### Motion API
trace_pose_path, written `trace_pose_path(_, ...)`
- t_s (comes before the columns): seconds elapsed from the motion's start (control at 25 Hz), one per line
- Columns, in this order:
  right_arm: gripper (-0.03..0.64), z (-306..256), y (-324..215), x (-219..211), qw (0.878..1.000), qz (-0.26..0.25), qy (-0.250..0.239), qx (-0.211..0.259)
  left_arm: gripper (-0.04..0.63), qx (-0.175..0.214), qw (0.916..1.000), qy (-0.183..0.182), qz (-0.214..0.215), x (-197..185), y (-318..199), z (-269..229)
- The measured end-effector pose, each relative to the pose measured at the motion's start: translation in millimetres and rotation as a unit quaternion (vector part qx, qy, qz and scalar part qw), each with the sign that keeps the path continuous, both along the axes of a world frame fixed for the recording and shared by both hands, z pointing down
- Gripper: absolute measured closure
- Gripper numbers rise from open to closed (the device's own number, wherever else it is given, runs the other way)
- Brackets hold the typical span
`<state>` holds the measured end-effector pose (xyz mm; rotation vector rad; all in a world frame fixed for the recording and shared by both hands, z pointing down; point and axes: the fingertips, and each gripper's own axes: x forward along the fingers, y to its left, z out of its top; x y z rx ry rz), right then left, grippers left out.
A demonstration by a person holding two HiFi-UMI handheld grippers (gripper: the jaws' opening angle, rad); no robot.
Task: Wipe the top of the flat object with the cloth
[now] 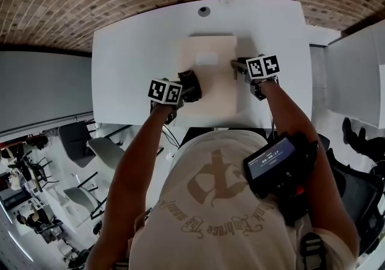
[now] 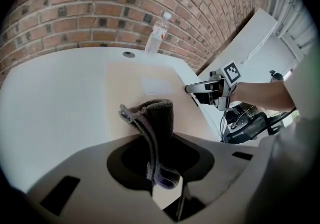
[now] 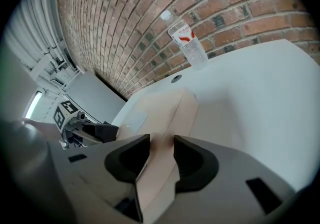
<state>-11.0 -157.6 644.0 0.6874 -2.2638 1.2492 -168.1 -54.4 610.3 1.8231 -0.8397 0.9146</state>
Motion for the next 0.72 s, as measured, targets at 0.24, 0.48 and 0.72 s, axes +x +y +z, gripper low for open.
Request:
trace_pose_path(0.24,0.457,0,0,0,1.0,0.006,0.006,0.003,0.488,0.001,0.9995,0.001,-0.03,-33,5,-2)
trace_pose_path(0.48,0.457,-1,0,0,1.0,0.01,0.007,0.004,0.488,-0.008,0.9964,-0.019,-0.082,-68,12,-5)
trace_pose_path(0.72,0.457,-1,-2,0,1.0,0.013,0.004,0.006,0.489,0.001,0.9932,-0.061,-0.1,-91,19,-10)
